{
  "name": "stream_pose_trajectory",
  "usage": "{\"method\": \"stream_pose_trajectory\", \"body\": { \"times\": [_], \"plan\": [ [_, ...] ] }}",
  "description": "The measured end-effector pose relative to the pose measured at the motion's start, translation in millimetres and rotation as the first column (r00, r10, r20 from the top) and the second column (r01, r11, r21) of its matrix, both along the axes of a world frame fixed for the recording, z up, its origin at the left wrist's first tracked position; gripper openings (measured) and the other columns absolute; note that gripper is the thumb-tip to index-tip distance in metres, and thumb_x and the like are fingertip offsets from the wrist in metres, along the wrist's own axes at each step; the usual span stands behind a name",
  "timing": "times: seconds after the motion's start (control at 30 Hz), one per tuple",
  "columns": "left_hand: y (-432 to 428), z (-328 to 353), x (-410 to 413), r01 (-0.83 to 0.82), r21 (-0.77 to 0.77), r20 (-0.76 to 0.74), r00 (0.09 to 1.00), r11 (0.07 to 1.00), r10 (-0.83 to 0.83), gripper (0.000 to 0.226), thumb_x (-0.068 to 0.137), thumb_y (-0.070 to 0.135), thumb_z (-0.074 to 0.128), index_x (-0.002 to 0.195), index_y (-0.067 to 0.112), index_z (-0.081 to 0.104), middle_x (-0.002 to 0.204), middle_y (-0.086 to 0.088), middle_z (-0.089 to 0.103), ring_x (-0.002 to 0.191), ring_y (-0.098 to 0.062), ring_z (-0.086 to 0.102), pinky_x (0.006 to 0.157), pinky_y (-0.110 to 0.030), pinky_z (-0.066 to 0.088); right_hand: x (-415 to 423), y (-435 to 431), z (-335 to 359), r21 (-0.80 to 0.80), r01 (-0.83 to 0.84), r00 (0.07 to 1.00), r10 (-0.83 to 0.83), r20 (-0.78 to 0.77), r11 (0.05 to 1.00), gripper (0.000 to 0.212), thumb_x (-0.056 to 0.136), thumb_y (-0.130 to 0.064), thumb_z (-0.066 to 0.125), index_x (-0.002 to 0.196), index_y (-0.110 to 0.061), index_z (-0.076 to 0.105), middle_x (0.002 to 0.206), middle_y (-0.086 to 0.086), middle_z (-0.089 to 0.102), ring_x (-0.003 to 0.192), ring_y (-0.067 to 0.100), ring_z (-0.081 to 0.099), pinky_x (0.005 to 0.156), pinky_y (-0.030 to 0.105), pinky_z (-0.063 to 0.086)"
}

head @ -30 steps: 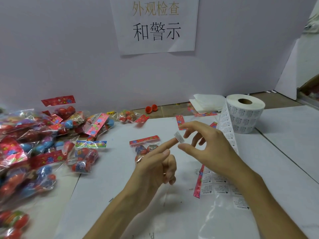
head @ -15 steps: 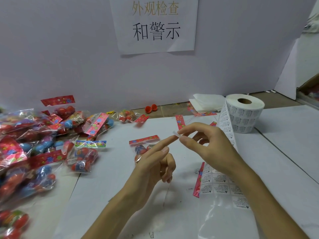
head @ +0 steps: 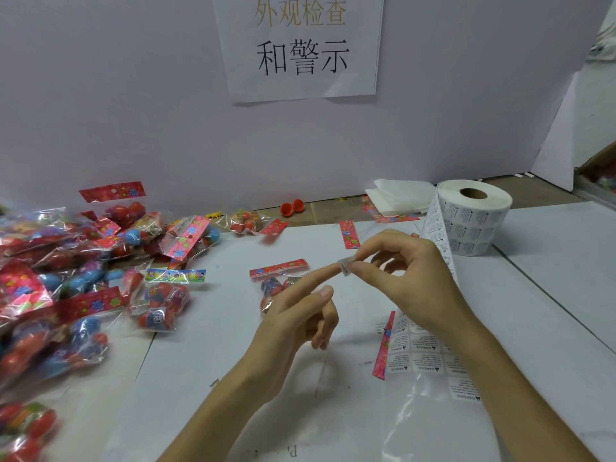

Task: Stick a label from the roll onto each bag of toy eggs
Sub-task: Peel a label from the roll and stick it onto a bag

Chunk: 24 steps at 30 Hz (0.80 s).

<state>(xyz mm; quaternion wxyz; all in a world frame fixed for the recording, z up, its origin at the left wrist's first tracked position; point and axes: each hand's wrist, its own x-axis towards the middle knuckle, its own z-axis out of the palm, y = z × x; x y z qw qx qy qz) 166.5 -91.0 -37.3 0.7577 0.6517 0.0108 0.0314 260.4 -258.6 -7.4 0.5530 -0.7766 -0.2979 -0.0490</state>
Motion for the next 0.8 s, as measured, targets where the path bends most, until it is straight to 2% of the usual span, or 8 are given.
{"method": "stream_pose_trajectory", "body": {
  "times": [0.13,0.27,0.33,0.4,0.5,0.63,0.73,0.8],
  "plan": [
    [13.8,2.0,1.3,-0.34,0.071,0.142,0.934,0.938,0.328,0.03,0.101,0.006,0.056,0.119,0.023,0.073,0.06,0.009,0.057,0.053,-0.006,0.051,0.05,-0.017,0.044,0.3,-0.4,0.5,0.044,0.007,1.0,-0.006,-0.016,0.999,0.009,0.088,-0.019,0.076,0.088,-0.028,0.075,0.089,-0.016,0.072,0.08,0.01,0.066,0.073,0.03,0.057],
    [37.4,-3.2,4.2,-0.649,0.303,0.247,0.761,0.698,0.6,0.028,0.097,0.001,0.058,0.108,0.024,0.07,0.075,0.008,0.067,0.062,0.001,0.059,0.052,-0.01,0.045,3.3,1.9,-2.5,-0.026,-0.039,0.996,0.037,-0.085,0.999,0.02,0.094,-0.025,0.067,0.11,-0.038,0.07,0.096,-0.012,0.073,0.08,0.011,0.068,0.074,0.023,0.054],
    [46.8,-5.6,7.4,-0.628,0.455,0.198,0.762,0.631,0.616,0.026,0.096,0.012,0.064,0.117,0.027,0.063,0.099,0.003,0.067,0.077,-0.001,0.061,0.059,-0.015,0.049,2.3,5.1,-6.5,-0.081,-0.077,0.99,0.067,-0.126,0.994,0.03,0.096,-0.024,0.065,0.122,-0.038,0.064,0.093,-0.01,0.075,0.078,0.011,0.07,0.078,0.025,0.055],
    [53.4,-8.7,8.6,-0.516,0.678,0.126,0.783,0.524,0.609,0.038,0.096,0.027,0.068,0.13,0.028,0.053,0.116,0.002,0.062,0.099,-0.013,0.06,0.083,-0.035,0.052,0.0,9.1,-12.7,-0.167,-0.098,0.983,0.069,-0.172,0.981,0.041,0.096,-0.027,0.065,0.133,-0.041,0.055,0.094,-0.012,0.076,0.082,0.009,0.07,0.084,0.027,0.053],
    [56.7,-11.9,8.2,-0.35,0.862,0.059,0.789,0.368,0.612,0.054,0.097,0.049,0.061,0.143,0.027,0.042,0.122,0.003,0.06,0.119,-0.023,0.054,0.101,-0.048,0.038,-4.4,16.2,-22.9,-0.316,-0.113,0.976,0.046,-0.212,0.942,0.06,0.095,-0.035,0.065,0.148,-0.043,0.039,0.101,-0.016,0.074,0.097,0.001,0.066,0.087,0.018,0.046],
    [55.7,-16.3,9.6,-0.298,0.827,-0.017,0.835,0.477,0.551,0.048,0.099,0.051,0.057,0.14,0.032,0.04,0.107,0.012,0.067,0.105,-0.017,0.065,0.1,-0.046,0.042,-10.8,25.2,-31.9,-0.391,-0.178,0.957,0.066,-0.284,0.903,0.075,0.095,-0.04,0.065,0.156,-0.044,0.021,0.119,-0.014,0.069,0.106,0.003,0.063,0.093,0.021,0.043],
    [52.6,-12.9,10.5,-0.408,0.617,-0.026,0.844,0.673,0.536,0.045,0.096,0.029,0.07,0.132,0.034,0.044,0.108,0.007,0.069,0.089,-0.01,0.069,0.073,-0.029,0.054,-12.0,28.9,-31.9,-0.306,-0.17,0.943,0.064,-0.327,0.937,0.073,0.094,-0.038,0.066,0.153,-0.045,0.024,0.119,-0.017,0.068,0.106,0.0,0.064,0.091,0.023,0.044],
    [52.3,-10.2,10.9,-0.476,0.427,-0.056,0.835,0.769,0.548,0.055,0.09,0.014,0.078,0.131,0.032,0.046,0.113,-0.001,0.069,0.091,-0.016,0.07,0.071,-0.027,0.054,-12.1,29.7,-29.7,-0.243,-0.155,0.935,0.063,-0.349,0.958,0.07,0.094,-0.035,0.067,0.151,-0.046,0.027,0.123,-0.016,0.068,0.106,-0.001,0.065,0.088,0.021,0.047]
  ]
}}
